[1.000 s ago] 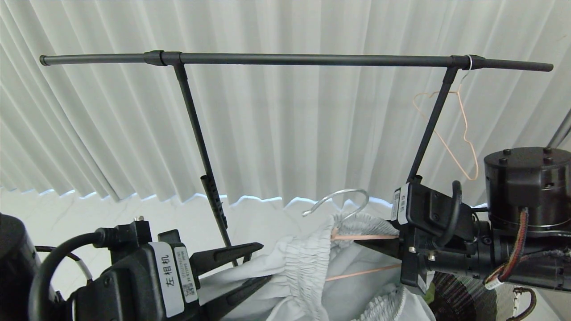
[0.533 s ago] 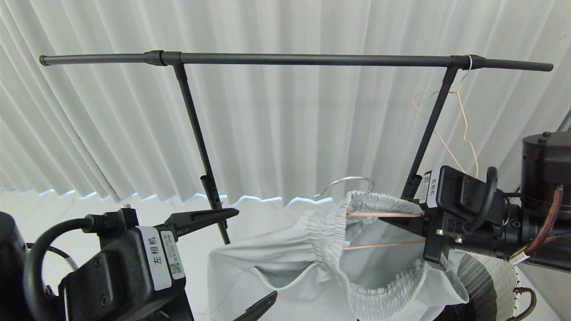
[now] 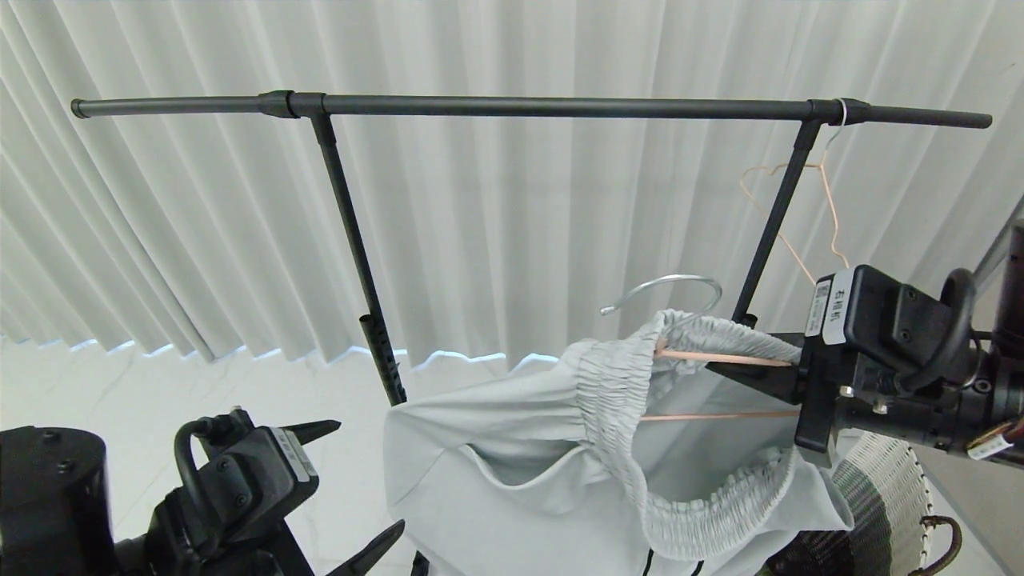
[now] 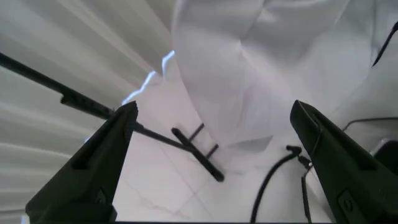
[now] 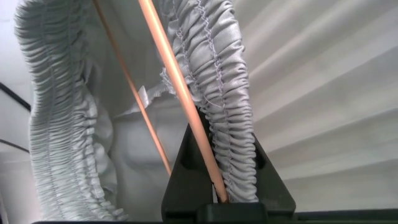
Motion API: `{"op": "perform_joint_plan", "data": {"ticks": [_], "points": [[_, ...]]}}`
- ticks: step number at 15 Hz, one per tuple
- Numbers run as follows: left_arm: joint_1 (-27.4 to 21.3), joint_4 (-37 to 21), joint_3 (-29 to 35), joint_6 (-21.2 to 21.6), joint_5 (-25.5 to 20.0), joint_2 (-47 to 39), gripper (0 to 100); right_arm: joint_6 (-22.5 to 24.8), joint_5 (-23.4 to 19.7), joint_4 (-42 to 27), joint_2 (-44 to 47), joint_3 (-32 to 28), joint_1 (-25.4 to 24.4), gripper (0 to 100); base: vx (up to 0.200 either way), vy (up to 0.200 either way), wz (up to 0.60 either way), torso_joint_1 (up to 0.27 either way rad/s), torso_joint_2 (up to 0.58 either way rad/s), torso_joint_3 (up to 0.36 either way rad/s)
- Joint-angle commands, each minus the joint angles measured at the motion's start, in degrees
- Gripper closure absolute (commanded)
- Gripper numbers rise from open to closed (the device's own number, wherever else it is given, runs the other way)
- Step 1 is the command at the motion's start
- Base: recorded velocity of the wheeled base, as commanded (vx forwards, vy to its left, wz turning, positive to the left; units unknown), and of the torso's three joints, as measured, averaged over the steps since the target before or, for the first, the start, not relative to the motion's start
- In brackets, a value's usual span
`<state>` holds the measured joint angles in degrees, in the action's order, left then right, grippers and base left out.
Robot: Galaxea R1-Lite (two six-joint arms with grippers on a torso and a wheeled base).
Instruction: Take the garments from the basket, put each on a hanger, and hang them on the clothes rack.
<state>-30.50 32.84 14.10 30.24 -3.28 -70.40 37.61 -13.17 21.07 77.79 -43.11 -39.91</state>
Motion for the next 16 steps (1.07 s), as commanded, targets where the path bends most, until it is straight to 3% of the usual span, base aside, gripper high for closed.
{"op": "perform_joint_plan", "data": {"ticks": [1, 5, 6, 11, 16], "points": [[0.79, 0.03, -0.31, -0.19, -0.15, -2.02, 0, 0.01, -0.11, 0.03, -0.62, -0.05, -0.17, 100, 0.000, 0.000, 0.00, 0.000, 0.00, 0.000], [0.71, 0.03, 0.40, -6.34, -0.24, -4.39, 0, -0.25, -0.11, 0.03, -1.15, -0.05, -1.92, 100, 0.000, 0.000, 0.00, 0.000, 0.00, 0.000], [0.71, 0.03, 0.40, -6.43, -0.24, -4.48, 100, -0.25, -0.11, 0.03, -1.15, -0.05, -2.10, 100, 0.000, 0.000, 0.00, 0.000, 0.00, 0.000], [3.17, 0.03, 0.57, -6.51, 0.03, -5.45, 100, -0.69, 0.16, -0.06, -1.85, 0.22, -2.01, 100, 0.000, 0.000, 0.00, 0.000, 0.00, 0.000], [14.77, 0.03, 0.22, -6.43, 0.12, -4.48, 100, -2.19, 0.77, -0.32, -2.82, 0.22, 0.71, 100, 0.000, 0.000, 0.00, 0.000, 0.00, 0.000]]}}
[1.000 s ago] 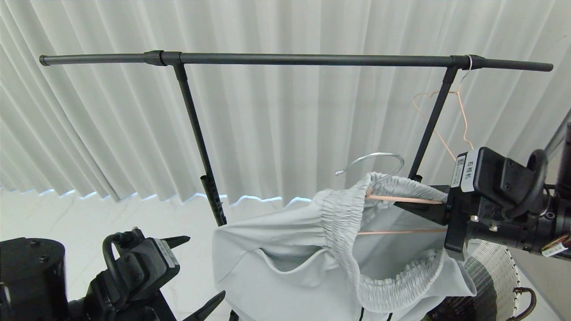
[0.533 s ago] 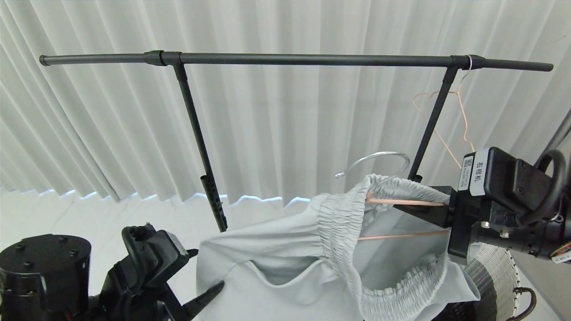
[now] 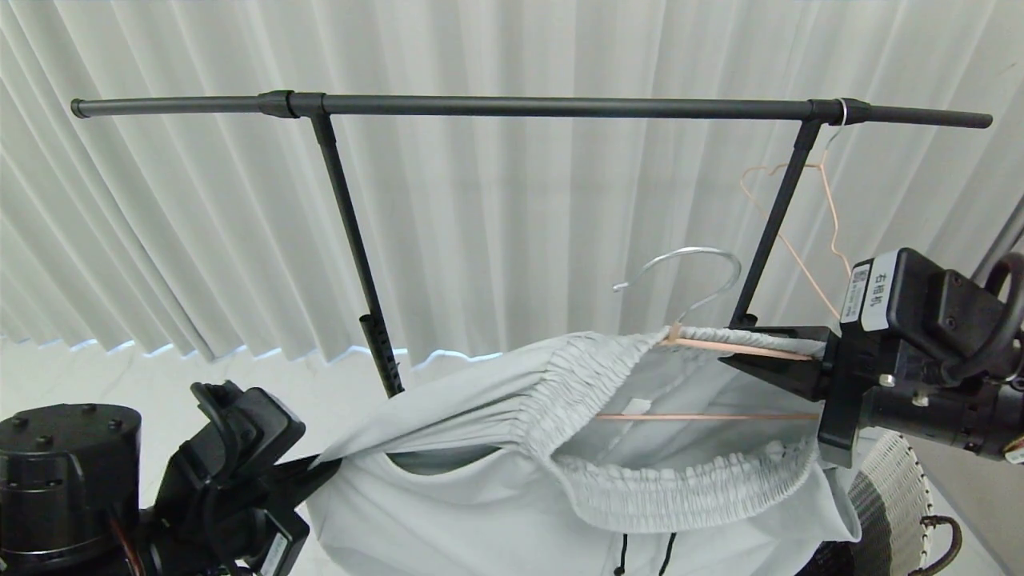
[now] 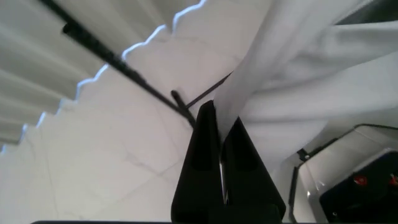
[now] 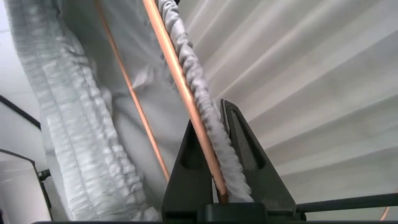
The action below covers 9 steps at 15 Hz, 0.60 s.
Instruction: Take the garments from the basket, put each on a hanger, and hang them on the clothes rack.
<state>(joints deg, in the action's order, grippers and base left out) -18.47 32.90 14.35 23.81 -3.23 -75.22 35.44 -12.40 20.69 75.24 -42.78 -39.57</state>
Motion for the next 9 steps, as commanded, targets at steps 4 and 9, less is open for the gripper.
{"op": "perform_joint_plan", "data": {"ticks": [4, 9], "points": [[5.37, -0.03, -0.64, 0.01, 0.15, 1.04, 100, -0.11, 0.01, 0.05, -0.45, -0.20, 0.46, 100, 0.000, 0.000, 0.00, 0.000, 0.00, 0.000], [4.49, -0.03, -0.81, 0.36, 0.07, 2.79, 0, -0.81, 1.06, 0.05, -0.62, -0.38, 0.46, 100, 0.000, 0.000, 0.00, 0.000, 0.00, 0.000]]}}
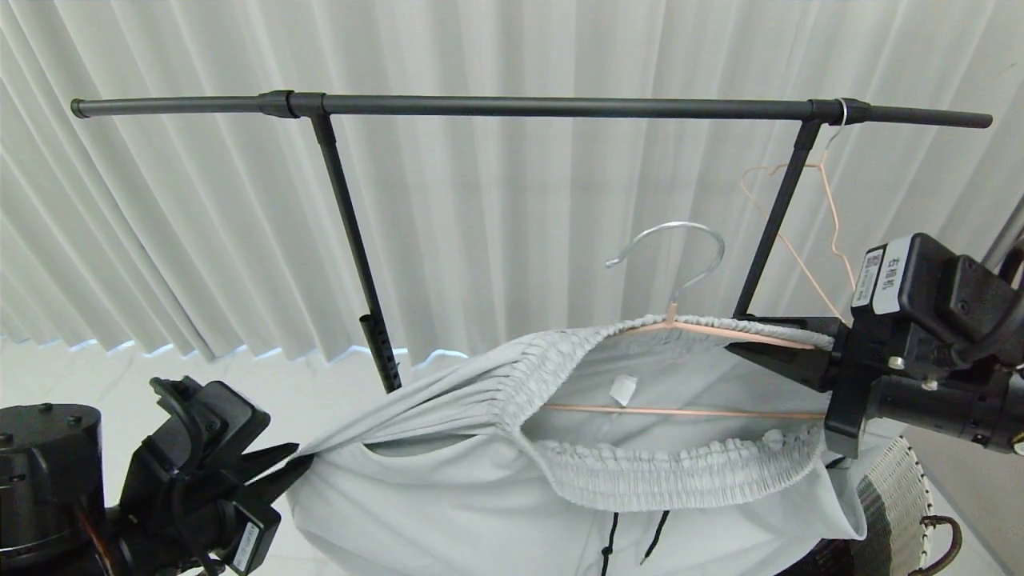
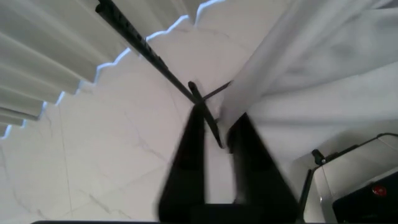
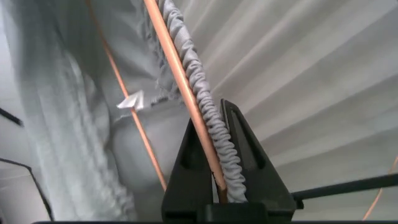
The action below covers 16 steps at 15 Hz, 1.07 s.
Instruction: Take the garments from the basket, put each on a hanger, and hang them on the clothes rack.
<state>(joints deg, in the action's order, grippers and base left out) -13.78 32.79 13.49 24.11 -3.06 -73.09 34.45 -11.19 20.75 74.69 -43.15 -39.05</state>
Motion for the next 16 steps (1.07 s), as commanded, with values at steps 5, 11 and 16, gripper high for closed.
{"op": "perform_joint_plan", "data": {"ticks": [5, 11, 16], "points": [[-2.84, 0.08, -0.75, 0.14, -0.28, 6.56, 0, -9.05, 12.07, -4.40, -1.22, -1.05, -0.06, 100, 0.000, 0.000, 0.00, 0.000, 0.00, 0.000], [-2.84, 0.08, 2.76, 1.81, -0.02, 7.18, 0, -30.85, 27.27, -30.59, -0.34, -14.50, 0.02, 100, 0.000, 0.000, 0.00, 0.000, 0.00, 0.000], [-3.19, 0.08, 3.03, 4.01, -0.02, 7.18, 0, -37.88, 29.21, -28.66, 2.21, -18.19, -0.06, 100, 0.000, 0.000, 0.00, 0.000, 0.00, 0.000]]}}
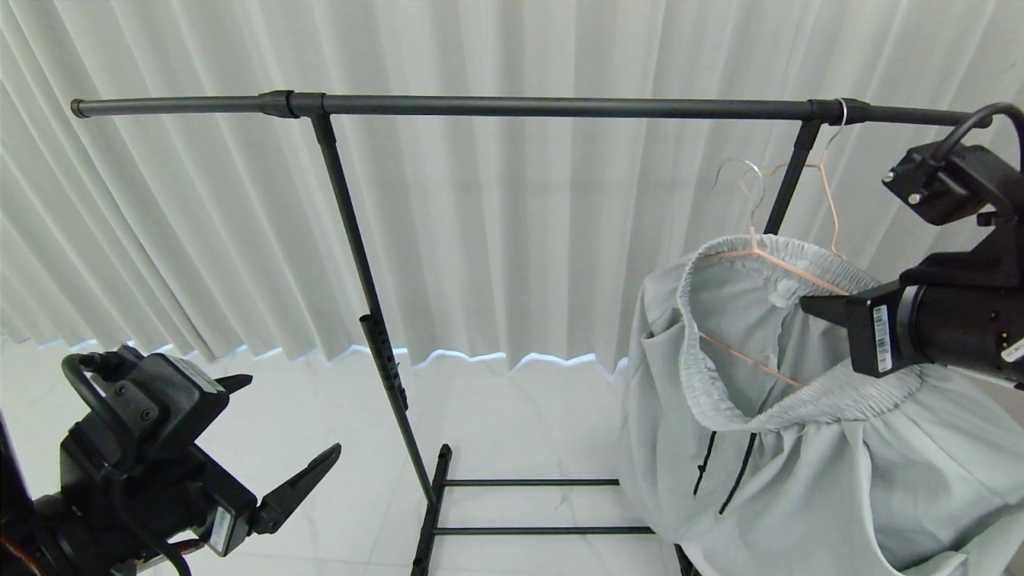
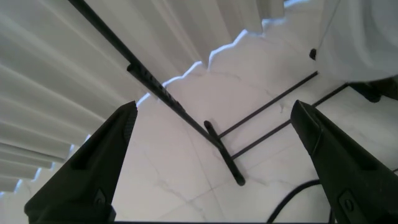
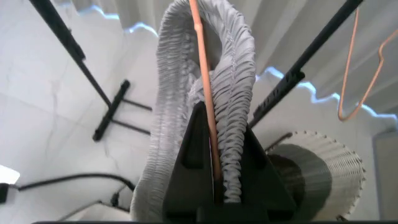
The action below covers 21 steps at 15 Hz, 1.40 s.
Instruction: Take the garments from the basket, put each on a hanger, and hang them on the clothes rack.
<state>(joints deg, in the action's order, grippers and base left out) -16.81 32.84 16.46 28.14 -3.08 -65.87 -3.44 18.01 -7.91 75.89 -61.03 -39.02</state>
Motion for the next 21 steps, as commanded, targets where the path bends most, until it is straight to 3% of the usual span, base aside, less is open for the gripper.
{"op": "perform_joint_plan", "data": {"ticks": [1, 7, 13, 21], "points": [[-0.33, 0.03, 0.42, -0.01, 0.01, -0.05, 0, 0.10, -0.43, 2.29, 1.19, -0.23, -0.09, 100, 0.000, 0.000, 0.00, 0.000, 0.00, 0.000], [-0.33, 0.03, 1.56, -0.01, 0.27, -0.84, 0, 0.36, -2.80, 12.75, 2.60, -0.15, -0.44, 100, 0.000, 0.000, 0.00, 0.000, 0.00, 0.000], [-0.33, 0.03, 2.00, -0.19, 0.36, -1.63, 0, 0.45, -4.47, 20.48, 4.45, -0.15, -0.44, 100, 0.200, 0.000, 0.00, -0.002, 0.00, 0.002], [-0.33, 0.03, 1.74, -0.10, 0.18, -1.46, 0, 0.10, -4.47, 22.59, 6.73, -0.41, -0.44, 100, 0.175, 0.000, 0.00, 0.001, 0.00, 0.000]]}}
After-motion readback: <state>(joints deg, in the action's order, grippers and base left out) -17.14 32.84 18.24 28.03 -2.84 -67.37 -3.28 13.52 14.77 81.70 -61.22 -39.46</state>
